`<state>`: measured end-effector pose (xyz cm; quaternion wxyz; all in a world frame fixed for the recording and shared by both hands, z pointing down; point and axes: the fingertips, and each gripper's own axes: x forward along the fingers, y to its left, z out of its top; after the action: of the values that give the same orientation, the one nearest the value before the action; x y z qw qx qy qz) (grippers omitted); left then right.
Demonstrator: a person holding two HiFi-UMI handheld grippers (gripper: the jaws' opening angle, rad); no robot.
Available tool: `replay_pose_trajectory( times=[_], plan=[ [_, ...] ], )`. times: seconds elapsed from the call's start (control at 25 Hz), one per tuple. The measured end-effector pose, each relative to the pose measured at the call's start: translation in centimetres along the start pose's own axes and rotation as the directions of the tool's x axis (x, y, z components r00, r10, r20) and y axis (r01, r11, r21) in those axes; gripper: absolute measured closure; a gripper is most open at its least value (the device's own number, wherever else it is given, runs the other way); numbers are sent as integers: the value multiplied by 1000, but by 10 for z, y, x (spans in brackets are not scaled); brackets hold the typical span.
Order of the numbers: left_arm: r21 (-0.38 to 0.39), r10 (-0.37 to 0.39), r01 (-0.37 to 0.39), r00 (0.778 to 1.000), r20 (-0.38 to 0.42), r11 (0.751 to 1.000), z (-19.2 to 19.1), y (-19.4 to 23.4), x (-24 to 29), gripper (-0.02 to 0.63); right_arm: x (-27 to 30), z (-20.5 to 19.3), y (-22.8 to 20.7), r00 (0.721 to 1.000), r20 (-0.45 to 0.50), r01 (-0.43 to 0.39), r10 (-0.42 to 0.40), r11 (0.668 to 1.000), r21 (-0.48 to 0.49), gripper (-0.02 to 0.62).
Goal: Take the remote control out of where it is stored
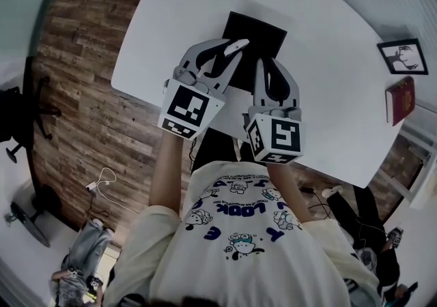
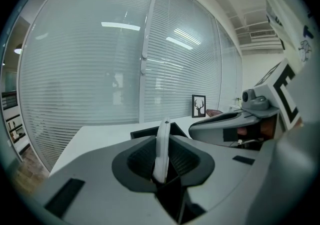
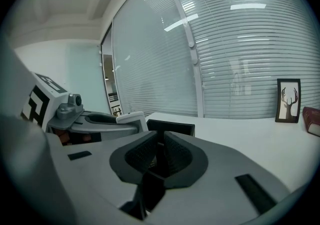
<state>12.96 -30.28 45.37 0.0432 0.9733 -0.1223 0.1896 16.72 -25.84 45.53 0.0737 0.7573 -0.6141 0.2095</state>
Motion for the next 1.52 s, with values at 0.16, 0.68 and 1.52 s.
replay_pose_trajectory(
  times=[0.16, 0.68, 1.52],
  plan=[
    [13, 11, -11, 1000, 26, 1000, 11, 0, -11, 526, -7, 6, 4, 1000, 19, -4, 4, 1000, -6, 537],
    [35, 79, -84, 989, 124, 996, 58, -12, -47, 526, -34, 38, 17, 994, 107, -33, 36, 999, -29, 538],
    [-56, 319, -314, 933, 169, 948, 51, -24, -156, 528, -80, 47, 87, 971, 157, -163, 178, 981, -104, 538]
  ],
)
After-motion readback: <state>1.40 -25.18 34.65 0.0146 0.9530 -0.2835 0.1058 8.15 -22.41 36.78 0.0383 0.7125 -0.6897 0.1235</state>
